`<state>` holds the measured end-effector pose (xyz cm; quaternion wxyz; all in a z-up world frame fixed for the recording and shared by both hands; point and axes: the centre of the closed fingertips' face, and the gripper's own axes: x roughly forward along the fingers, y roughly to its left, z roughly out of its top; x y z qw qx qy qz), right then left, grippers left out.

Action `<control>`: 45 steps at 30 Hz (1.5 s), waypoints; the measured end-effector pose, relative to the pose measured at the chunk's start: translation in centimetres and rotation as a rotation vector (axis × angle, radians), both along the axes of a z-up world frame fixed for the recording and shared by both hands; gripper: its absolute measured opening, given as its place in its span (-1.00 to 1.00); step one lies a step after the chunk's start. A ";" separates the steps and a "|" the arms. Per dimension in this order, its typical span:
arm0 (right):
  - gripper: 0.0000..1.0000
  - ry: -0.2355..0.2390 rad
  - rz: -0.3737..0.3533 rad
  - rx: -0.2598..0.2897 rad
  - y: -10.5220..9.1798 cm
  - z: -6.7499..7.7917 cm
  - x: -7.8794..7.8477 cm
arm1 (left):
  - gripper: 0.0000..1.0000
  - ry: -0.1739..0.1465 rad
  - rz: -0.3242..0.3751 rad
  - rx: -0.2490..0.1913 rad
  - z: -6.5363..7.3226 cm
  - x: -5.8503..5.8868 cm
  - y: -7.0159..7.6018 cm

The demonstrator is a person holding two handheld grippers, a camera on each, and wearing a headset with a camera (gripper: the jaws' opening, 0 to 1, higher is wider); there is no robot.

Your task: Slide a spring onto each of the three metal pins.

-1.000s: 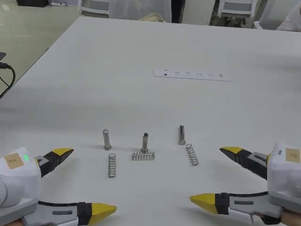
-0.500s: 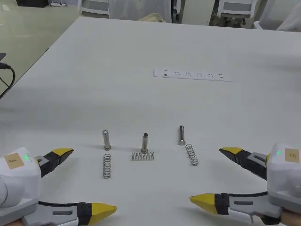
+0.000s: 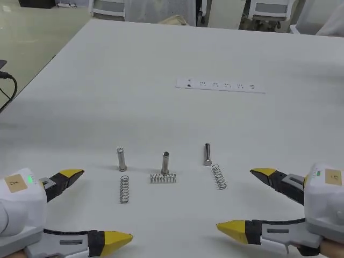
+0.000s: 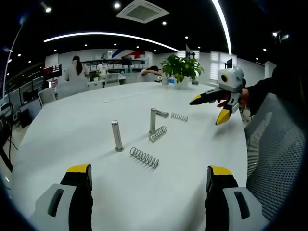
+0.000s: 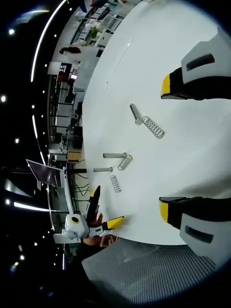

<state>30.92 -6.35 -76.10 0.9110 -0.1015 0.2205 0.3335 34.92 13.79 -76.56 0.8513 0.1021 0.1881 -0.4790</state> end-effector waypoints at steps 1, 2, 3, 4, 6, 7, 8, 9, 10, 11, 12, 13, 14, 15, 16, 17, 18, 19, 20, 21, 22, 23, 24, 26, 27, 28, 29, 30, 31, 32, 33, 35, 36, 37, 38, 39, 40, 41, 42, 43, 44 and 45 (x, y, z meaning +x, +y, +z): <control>0.64 0.000 -0.001 0.001 0.0 0.0 0.0 | 0.94 0.000 0.000 0.000 0.0 0.0 0.0; 0.64 0.001 -0.001 0.001 0.0 0.0 0.0 | 0.94 0.000 0.000 0.000 0.0 0.0 0.0; 0.64 0.001 0.000 0.000 0.0 0.0 0.0 | 0.94 -0.001 0.000 0.000 0.0 0.0 0.0; 0.64 0.002 0.000 0.000 0.0 0.0 0.0 | 0.94 -0.001 0.001 0.001 0.0 0.0 0.0; 0.64 0.001 -0.002 0.001 0.0 0.0 0.1 | 0.94 0.000 0.002 0.000 0.0 0.0 0.0; 0.63 0.001 -0.003 0.001 -0.1 0.0 0.1 | 0.94 0.000 0.002 0.000 0.0 0.0 0.0; 0.63 0.001 -0.005 0.002 -0.1 0.1 0.1 | 0.94 -0.001 0.003 0.001 0.0 0.0 0.0; 0.63 -0.001 -0.006 0.003 -0.1 0.1 0.1 | 0.94 -0.001 0.003 0.000 0.1 0.0 0.0; 0.63 0.000 -0.007 0.003 -0.1 0.1 0.1 | 0.94 -0.001 0.004 -0.001 0.1 0.1 0.0; 0.62 -0.001 -0.006 0.003 -0.2 0.1 0.1 | 0.94 -0.002 0.004 -0.001 0.1 0.1 0.1; 0.62 -0.003 -0.007 0.002 -0.2 0.2 0.2 | 0.94 -0.003 0.004 -0.001 0.1 0.1 0.1; 0.62 -0.003 -0.007 0.002 -0.2 0.2 0.2 | 0.94 -0.004 0.005 0.000 0.2 0.1 0.1; 0.61 -0.002 -0.010 0.002 -0.3 0.3 0.3 | 0.94 -0.004 0.005 -0.001 0.2 0.1 0.1; 0.61 -0.003 -0.012 0.001 -0.4 0.4 0.3 | 0.94 -0.004 0.006 -0.002 0.2 0.1 0.1; 0.61 -0.005 -0.012 0.001 -0.5 0.5 0.4 | 0.94 -0.004 0.005 -0.001 0.2 0.1 0.1; 0.61 -0.005 -0.013 0.001 -0.6 0.5 0.4 | 0.94 -0.005 0.006 0.000 0.2 0.1 0.1; 0.60 -0.005 -0.017 -0.001 -0.7 0.6 0.5 | 0.93 -0.004 0.005 -0.001 0.2 0.1 0.1; 0.59 -0.003 -0.018 -0.002 -0.8 0.6 0.5 | 0.93 -0.004 0.005 -0.001 0.2 0.1 0.1; 0.58 -0.002 -0.020 0.001 -0.8 0.7 0.6 | 0.93 -0.006 0.006 -0.001 0.2 0.1 0.1; 0.58 -0.001 -0.023 0.003 -0.9 0.7 0.6 | 0.93 -0.006 0.006 -0.001 0.3 0.1 0.1; 0.57 0.000 -0.025 0.003 -1.0 0.7 0.6 | 0.93 -0.005 0.006 -0.002 0.3 0.1 0.1; 0.57 0.001 -0.026 0.002 -1.1 0.7 0.7 | 0.93 -0.006 0.007 -0.002 0.3 0.1 0.1; 0.55 0.002 -0.027 0.000 -1.2 0.8 0.8 | 0.93 -0.007 0.007 -0.002 0.3 0.1 0.1; 0.54 0.004 -0.030 -0.002 -1.4 1.0 0.9 | 0.93 -0.006 0.007 -0.002 0.3 0.1 0.1; 0.53 0.004 -0.031 0.000 -1.4 1.1 1.0 | 0.93 -0.006 0.007 -0.001 0.3 0.1 0.1; 0.53 0.003 -0.031 0.000 -1.5 1.2 1.1 | 0.93 -0.006 0.007 -0.002 0.3 0.1 0.1; 0.52 0.003 -0.032 -0.004 -1.6 1.4 1.3 | 0.93 -0.006 0.007 -0.002 0.3 0.1 0.1; 0.52 0.003 -0.031 -0.009 -1.7 1.5 1.4 | 0.93 -0.006 0.008 -0.003 0.3 0.1 0.1; 0.52 0.004 -0.029 -0.015 -1.7 1.5 1.6 | 0.93 -0.006 0.008 -0.003 0.3 0.1 0.1; 0.52 0.004 -0.028 -0.018 -1.8 1.6 1.7 | 0.93 -0.006 0.008 -0.002 0.3 0.1 0.1; 0.51 0.004 -0.025 -0.021 -1.8 1.7 1.9 | 0.93 -0.007 0.008 -0.002 0.3 0.1 0.1; 0.51 0.002 -0.021 -0.029 -1.8 2.0 2.2 | 0.93 -0.007 0.009 -0.003 0.3 0.1 0.2; 0.51 0.002 -0.020 -0.033 -1.8 2.0 2.3 | 0.93 -0.007 0.010 -0.004 0.3 0.2 0.2; 0.50 0.001 -0.018 -0.035 -1.8 2.1 2.5 | 0.93 -0.007 0.011 -0.004 0.3 0.2 0.2; 0.50 0.001 -0.018 -0.038 -1.9 2.2 2.8 | 0.93 -0.006 0.011 -0.005 0.3 0.2 0.2; 0.50 -0.001 -0.016 -0.040 -1.9 2.3 2.9 | 0.93 -0.007 0.011 -0.005 0.3 0.2 0.2; 0.50 -0.002 -0.014 -0.046 -1.9 2.4 3.2 | 0.93 -0.007 0.011 -0.004 0.3 0.2 0.2; 0.49 -0.002 -0.015 -0.050 -1.9 2.5 3.3 | 0.93 -0.007 0.012 -0.004 0.3 0.2 0.2; 0.49 -0.001 -0.012 -0.053 -1.9 2.6 3.5 | 0.93 -0.007 0.012 -0.005 0.3 0.2 0.2; 0.49 0.001 -0.012 -0.055 -1.9 2.5 3.6 | 0.93 -0.007 0.012 -0.005 0.3 0.2 0.2; 0.48 0.002 -0.010 -0.058 -1.9 2.5 3.8 | 0.93 -0.007 0.012 -0.005 0.3 0.2 0.2; 0.48 0.005 -0.008 -0.063 -1.9 2.5 3.9 | 0.93 -0.008 0.012 -0.005 0.3 0.2 0.2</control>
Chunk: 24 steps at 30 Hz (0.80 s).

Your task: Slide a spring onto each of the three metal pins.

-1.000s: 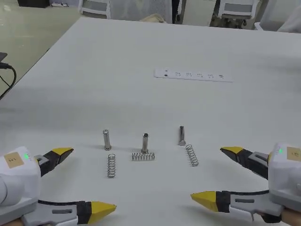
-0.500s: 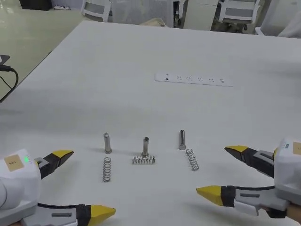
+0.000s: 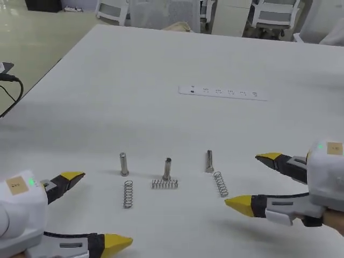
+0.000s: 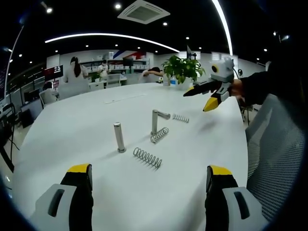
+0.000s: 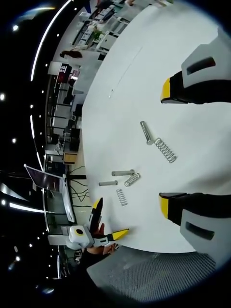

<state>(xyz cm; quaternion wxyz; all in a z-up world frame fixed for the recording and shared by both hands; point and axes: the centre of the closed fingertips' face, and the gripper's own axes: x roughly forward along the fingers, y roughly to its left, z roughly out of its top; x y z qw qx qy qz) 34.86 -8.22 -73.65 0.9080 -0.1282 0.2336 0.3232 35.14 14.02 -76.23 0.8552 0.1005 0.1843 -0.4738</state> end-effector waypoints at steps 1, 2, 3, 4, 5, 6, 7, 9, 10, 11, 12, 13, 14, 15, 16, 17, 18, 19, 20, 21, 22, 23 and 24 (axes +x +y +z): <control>0.48 0.000 0.002 -0.002 0.0 0.0 0.1 | 0.93 0.000 0.000 0.000 0.0 0.0 0.0; 0.47 0.000 0.004 -0.005 0.1 0.1 0.4 | 0.93 -0.001 0.001 0.000 0.0 0.0 0.0; 0.46 0.001 0.004 -0.007 0.1 0.2 0.6 | 0.93 -0.001 0.001 0.000 0.0 0.0 0.0; 0.46 0.002 0.005 -0.007 0.1 0.2 0.7 | 0.93 0.000 0.002 0.000 0.0 0.0 0.0; 0.46 0.004 0.004 -0.008 0.2 0.3 1.0 | 0.93 -0.001 0.001 0.000 0.0 0.0 0.0; 0.45 0.004 0.005 -0.010 0.2 0.3 1.2 | 0.93 -0.001 0.002 0.000 0.0 0.0 0.1; 0.45 0.005 0.006 -0.014 0.3 0.3 1.5 | 0.93 -0.001 0.002 0.000 0.0 0.1 0.1; 0.44 0.013 0.006 -0.016 0.4 0.1 1.9 | 0.93 -0.002 0.004 -0.002 0.0 0.1 0.1; 0.43 0.016 0.006 -0.017 0.4 0.1 2.0 | 0.93 -0.002 0.004 -0.002 0.0 0.1 0.1; 0.43 0.021 0.004 -0.020 0.5 -0.1 2.2 | 0.93 -0.002 0.006 -0.003 0.1 0.1 0.1; 0.42 0.024 0.005 -0.023 0.6 -0.1 2.3 | 0.93 -0.002 0.007 -0.003 0.0 0.1 0.1; 0.41 0.028 0.005 -0.026 0.7 -0.2 2.6 | 0.92 -0.002 0.008 -0.002 0.0 0.1 0.2; 0.41 0.029 0.005 -0.027 0.7 -0.2 2.6 | 0.93 -0.002 0.008 -0.002 0.0 0.1 0.2; 0.41 0.035 0.003 -0.031 0.8 -0.3 3.0 | 0.93 -0.002 0.009 -0.003 0.0 0.1 0.2; 0.40 0.036 0.002 -0.031 0.9 -0.3 3.2 | 0.93 -0.003 0.009 -0.002 0.0 0.1 0.1; 0.39 0.040 -0.001 -0.032 0.9 -0.4 3.5 | 0.92 -0.002 0.009 -0.001 0.0 0.1 0.1; 0.38 0.042 -0.003 -0.032 1.0 -0.4 3.5 | 0.92 -0.002 0.009 -0.002 0.0 0.1 0.1; 0.37 0.045 -0.005 -0.032 1.1 -0.4 3.8 | 0.92 -0.002 0.009 -0.002 0.1 0.1 0.1; 0.37 0.047 -0.007 -0.032 1.2 -0.4 4.0 | 0.92 -0.003 0.010 -0.002 0.1 0.1 0.1; 0.36 0.052 -0.012 -0.033 1.3 -0.5 4.2 | 0.92 -0.003 0.011 -0.001 0.1 0.1 0.1; 0.35 0.054 -0.013 -0.033 1.4 -0.5 4.4 | 0.92 -0.003 0.012 -0.002 0.1 0.1 0.2; 0.34 0.056 -0.014 -0.036 1.4 -0.5 4.5 | 0.92 -0.004 0.013 -0.002 0.1 0.1 0.2; 0.32 0.061 -0.015 -0.039 1.4 -0.6 4.6 | 0.92 -0.003 0.014 -0.001 0.1 0.1 0.2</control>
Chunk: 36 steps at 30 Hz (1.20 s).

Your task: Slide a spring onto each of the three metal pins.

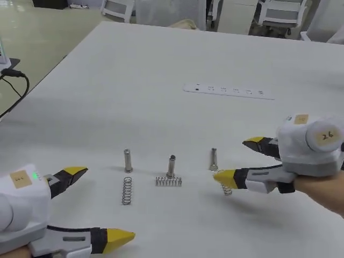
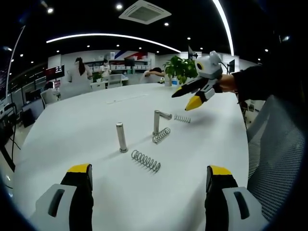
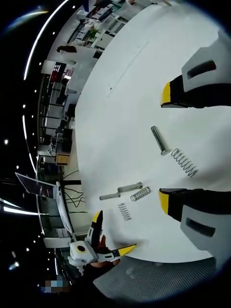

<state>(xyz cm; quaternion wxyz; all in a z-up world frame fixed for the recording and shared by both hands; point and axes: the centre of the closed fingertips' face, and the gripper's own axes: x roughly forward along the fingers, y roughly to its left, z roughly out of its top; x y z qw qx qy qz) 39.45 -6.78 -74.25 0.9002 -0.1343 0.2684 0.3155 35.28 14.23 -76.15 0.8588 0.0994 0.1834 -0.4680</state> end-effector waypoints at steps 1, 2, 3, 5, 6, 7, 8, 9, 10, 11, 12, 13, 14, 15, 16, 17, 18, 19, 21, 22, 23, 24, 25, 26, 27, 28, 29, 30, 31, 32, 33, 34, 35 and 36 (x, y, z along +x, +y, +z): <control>0.31 0.002 -0.002 -0.005 -0.1 -0.1 0.2 | 0.92 0.001 0.001 -0.001 0.0 0.0 0.0; 0.30 0.007 -0.005 -0.010 0.0 -0.2 0.4 | 0.92 0.001 0.000 0.000 0.0 0.0 0.0; 0.28 0.008 -0.005 -0.013 0.0 -0.2 0.5 | 0.91 0.001 0.000 0.000 0.0 0.0 0.0; 0.26 0.016 -0.008 -0.017 0.1 -0.3 0.7 | 0.91 0.001 0.000 0.000 0.0 0.0 0.0; 0.24 0.024 -0.011 -0.018 0.1 -0.4 0.9 | 0.91 0.000 0.001 0.000 0.0 0.0 0.0; 0.24 0.028 -0.014 -0.021 0.1 -0.5 1.0 | 0.91 0.000 0.001 0.000 0.0 0.0 0.0; 0.23 0.031 -0.015 -0.024 0.1 -0.5 1.1 | 0.90 0.001 0.001 0.000 0.0 0.0 0.0; 0.21 0.032 -0.016 -0.025 0.2 -0.5 1.2 | 0.90 0.001 0.001 0.001 0.0 0.0 0.1; 0.19 0.034 -0.018 -0.027 0.1 -0.5 1.4 | 0.90 0.001 0.000 0.001 0.0 0.0 0.0; 0.17 0.036 -0.021 -0.029 0.1 -0.6 1.6 | 0.90 0.001 0.000 0.001 0.0 0.0 0.0; 0.14 0.037 -0.024 -0.030 0.0 -0.6 1.8 | 0.90 0.001 -0.001 0.001 0.0 0.0 0.0; 0.13 0.040 -0.028 -0.029 0.1 -0.6 2.0 | 0.90 0.000 0.000 0.001 -0.1 0.1 0.1; 0.13 0.046 -0.033 -0.027 0.1 -0.7 2.0 | 0.90 0.001 0.000 0.002 -0.1 0.1 0.1; 0.12 0.054 -0.041 -0.027 0.1 -0.8 2.2 | 0.90 0.002 0.000 0.001 -0.1 0.0 0.1; 0.11 0.057 -0.043 -0.028 0.2 -0.9 2.3 | 0.90 0.001 0.000 0.001 -0.1 0.0 0.1; 0.10 0.061 -0.047 -0.026 0.2 -1.0 2.4 | 0.90 0.001 0.000 0.002 -0.1 0.0 0.1; 0.08 0.067 -0.051 -0.026 0.2 -1.1 2.4 | 0.89 0.002 0.000 0.002 -0.1 0.0 0.1; 0.06 0.074 -0.057 -0.032 0.2 -1.2 2.5 | 0.89 0.002 0.000 0.001 -0.1 0.0 0.1; 0.00 0.077 -0.064 -0.036 0.1 -1.3 2.9 | 0.89 0.003 0.000 0.003 0.0 0.0 0.0; -0.01 0.081 -0.064 -0.037 0.2 -1.4 3.0 | 0.89 0.004 0.000 0.003 0.0 -0.1 0.0; -0.02 0.086 -0.065 -0.040 0.2 -1.4 3.0 | 0.88 0.004 0.000 0.003 0.0 -0.1 0.0; -0.06 0.092 -0.068 -0.050 0.2 -1.6 3.1 | 0.88 0.004 -0.001 0.003 0.0 -0.1 0.0; -0.08 0.094 -0.070 -0.055 0.2 -1.6 3.2 | 0.88 0.005 -0.002 0.002 0.0 -0.1 -0.1; -0.13 0.102 -0.075 -0.061 0.2 -1.7 3.3 | 0.87 0.006 -0.003 0.002 0.0 -0.2 -0.1; -0.16 0.105 -0.076 -0.065 0.2 -1.8 3.4 | 0.87 0.006 -0.004 0.003 0.0 -0.2 -0.1; -0.18 0.106 -0.079 -0.062 0.1 -1.8 3.8 | 0.87 0.006 -0.004 0.003 0.0 -0.2 -0.2; -0.21 0.113 -0.085 -0.060 0.1 -1.8 4.0 | 0.87 0.006 -0.005 0.003 0.0 -0.2 -0.2; -0.23 0.121 -0.093 -0.061 0.1 -2.0 4.1 | 0.86 0.007 -0.004 0.002 0.0 -0.2 -0.2; -0.26 0.129 -0.096 -0.065 0.1 -2.1 4.1 | 0.86 0.007 -0.004 0.003 0.0 -0.3 -0.2; -0.31 0.134 -0.100 -0.070 0.1 -2.2 4.1 | 0.86 0.007 -0.004 0.004 0.0 -0.3 -0.2; -0.35 0.134 -0.104 -0.076 0.1 -2.3 4.2 | 0.86 0.008 -0.004 0.004 -0.1 -0.3 -0.2; -0.37 0.135 -0.107 -0.077 0.2 -2.3 4.3 | 0.86 0.009 -0.005 0.004 -0.1 -0.3 -0.2; -0.40 0.140 -0.112 -0.077 0.2 -2.4 4.4 | 0.85 0.010 -0.005 0.004 -0.1 -0.3 -0.2; -0.42 0.146 -0.118 -0.076 0.2 -2.5 4.4 | 0.85 0.010 -0.006 0.005 -0.1 -0.3 -0.2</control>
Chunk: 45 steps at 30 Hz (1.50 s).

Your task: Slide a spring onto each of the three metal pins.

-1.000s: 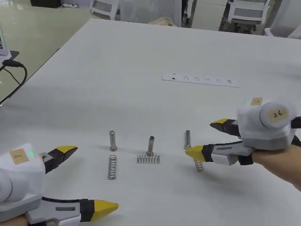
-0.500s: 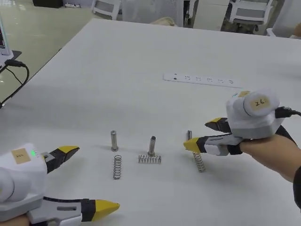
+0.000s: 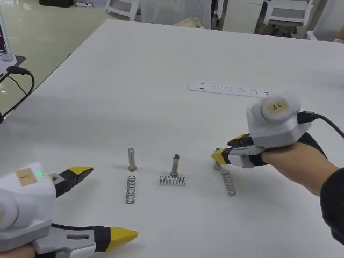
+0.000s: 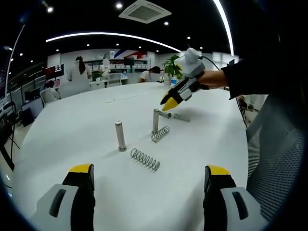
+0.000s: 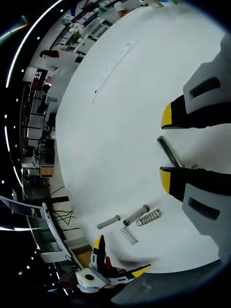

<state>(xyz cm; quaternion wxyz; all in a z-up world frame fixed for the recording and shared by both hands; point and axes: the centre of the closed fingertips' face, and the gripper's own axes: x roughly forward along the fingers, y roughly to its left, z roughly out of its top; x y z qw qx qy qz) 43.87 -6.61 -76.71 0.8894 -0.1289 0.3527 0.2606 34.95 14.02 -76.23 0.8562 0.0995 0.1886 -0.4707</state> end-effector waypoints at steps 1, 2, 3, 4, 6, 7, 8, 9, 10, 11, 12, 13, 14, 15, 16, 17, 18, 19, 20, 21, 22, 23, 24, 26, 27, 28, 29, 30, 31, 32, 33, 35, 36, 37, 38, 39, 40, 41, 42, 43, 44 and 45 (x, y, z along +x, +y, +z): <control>-0.46 0.009 -0.018 -0.006 -0.1 -0.2 0.1 | 0.84 0.001 -0.001 0.000 0.0 0.0 0.0; -0.51 0.008 -0.021 -0.013 -0.2 -0.3 0.2 | 0.84 0.002 -0.002 -0.001 0.0 0.0 0.0; -0.53 0.008 -0.020 -0.012 -0.1 -0.3 0.2 | 0.84 0.003 -0.002 -0.001 0.0 0.0 0.0; -0.53 0.014 -0.029 -0.010 -0.1 -0.4 0.2 | 0.83 0.004 -0.002 0.000 -0.1 0.0 0.0; -0.53 0.028 -0.043 0.002 -0.1 -0.8 0.2 | 0.83 0.004 -0.001 0.000 -0.1 0.0 0.0; -0.55 0.042 -0.053 0.008 -0.1 -1.0 0.1 | 0.83 0.005 -0.002 0.000 -0.1 0.0 0.0; -0.56 0.046 -0.058 0.012 -0.1 -1.1 0.2 | 0.82 0.006 -0.002 0.001 -0.1 0.0 0.0; -0.56 0.053 -0.065 0.016 -0.2 -1.3 0.2 | 0.82 0.006 -0.003 0.001 -0.1 0.0 0.0; -0.56 0.064 -0.074 0.024 -0.1 -1.4 0.1 | 0.81 0.007 -0.004 0.001 -0.1 -0.1 0.0; -0.57 0.068 -0.078 0.034 -0.1 -1.4 0.1 | 0.81 0.008 -0.005 0.001 -0.2 -0.1 0.0; -0.58 0.077 -0.091 0.045 0.0 -1.5 0.1 | 0.81 0.009 -0.005 0.002 -0.2 -0.1 0.0; -0.59 0.083 -0.106 0.053 0.0 -1.6 0.2 | 0.81 0.009 -0.005 0.003 -0.2 -0.1 0.0; -0.60 0.084 -0.101 0.056 0.0 -1.6 0.2 | 0.80 0.010 -0.005 0.003 -0.2 -0.1 0.0; -0.61 0.088 -0.107 0.058 0.0 -1.7 0.3 | 0.80 0.010 -0.005 0.003 -0.2 -0.1 0.0; -0.62 0.092 -0.109 0.059 0.1 -1.7 0.3 | 0.80 0.010 -0.005 0.004 -0.2 -0.1 0.0; -0.63 0.094 -0.111 0.059 0.2 -1.7 0.3 | 0.80 0.010 -0.005 0.004 -0.2 -0.1 0.0; -0.63 0.095 -0.112 0.058 0.2 -1.8 0.4 | 0.79 0.011 -0.006 0.005 -0.2 -0.1 0.0; -0.63 0.094 -0.111 0.053 0.3 -1.8 0.4 | 0.79 0.011 -0.005 0.005 -0.2 -0.1 0.0; -0.63 0.092 -0.111 0.048 0.3 -1.8 0.5 | 0.79 0.011 -0.005 0.005 -0.2 -0.1 0.0; -0.64 0.094 -0.112 0.044 0.3 -1.9 0.5 | 0.79 0.011 -0.005 0.005 -0.2 -0.1 0.0; -0.65 0.096 -0.111 0.042 0.4 -1.9 0.6 | 0.79 0.011 -0.004 0.005 -0.2 -0.1 0.1; -0.65 0.097 -0.110 0.042 0.4 -1.9 0.6 | 0.79 0.012 -0.004 0.005 -0.2 -0.1 0.1; -0.67 0.098 -0.113 0.043 0.5 -2.0 0.7 | 0.79 0.012 -0.004 0.005 -0.2 -0.1 0.1; -0.68 0.099 -0.110 0.040 0.7 -2.0 0.8 | 0.79 0.013 -0.003 0.005 -0.2 -0.1 0.1; -0.69 0.096 -0.104 0.035 0.8 -2.0 0.9 | 0.79 0.013 -0.003 0.006 -0.3 -0.1 0.1; -0.70 0.096 -0.103 0.033 0.9 -2.0 1.1 | 0.78 0.013 -0.003 0.006 -0.3 -0.1 0.1; -0.70 0.099 -0.101 0.032 1.0 -2.0 1.3 | 0.78 0.013 -0.003 0.006 -0.3 -0.1 0.1; -0.71 0.100 -0.100 0.031 1.1 -2.1 1.4 | 0.78 0.014 -0.003 0.006 -0.3 0.0 0.1; -0.71 0.101 -0.098 0.029 1.1 -2.1 1.4 | 0.78 0.014 -0.002 0.006 -0.3 0.0 0.1; -0.72 0.103 -0.095 0.026 1.3 -2.1 1.5 | 0.78 0.014 -0.002 0.006 -0.3 0.0 0.2; -0.72 0.104 -0.092 0.022 1.3 -2.1 1.5 | 0.77 0.014 -0.002 0.007 -0.3 0.0 0.2; -0.74 0.104 -0.087 0.008 1.4 -2.2 1.7 | 0.77 0.015 -0.001 0.006 -0.3 0.0 0.2; -0.75 0.105 -0.082 0.005 1.5 -2.2 1.7 | 0.77 0.015 0.000 0.006 -0.3 0.0 0.2; -0.75 0.105 -0.078 0.002 1.5 -2.2 1.8 | 0.77 0.015 0.000 0.006 -0.3 0.0 0.2; -0.76 0.105 -0.074 -0.002 1.6 -2.2 1.7 | 0.76 0.015 0.000 0.007 -0.4 0.0 0.2; -0.76 0.106 -0.072 -0.006 1.7 -2.3 1.7 | 0.76 0.015 0.000 0.007 -0.4 0.0 0.2; -0.77 0.106 -0.070 -0.008 1.6 -2.3 1.7 | 0.76 0.015 0.000 0.006 -0.4 0.0 0.2; -0.77 0.106 -0.067 -0.009 1.6 -2.3 1.7 | 0.76 0.015 0.000 0.006 -0.4 0.0 0.2; -0.77 0.109 -0.064 -0.012 1.7 -2.4 1.7 | 0.76 0.015 0.001 0.006 -0.4 0.0 0.3; -0.77 0.111 -0.058 -0.019 1.8 -2.5 1.6 | 0.76 0.016 0.002 0.006 -0.4 0.1 0.3; -0.78 0.113 -0.055 -0.022 1.9 -2.5 1.6 | 0.75 0.017 0.002 0.007 -0.4 0.1 0.3; -0.78 0.112 -0.051 -0.027 2.0 -2.4 1.6 | 0.75 0.017 0.001 0.007 -0.4 0.0 0.3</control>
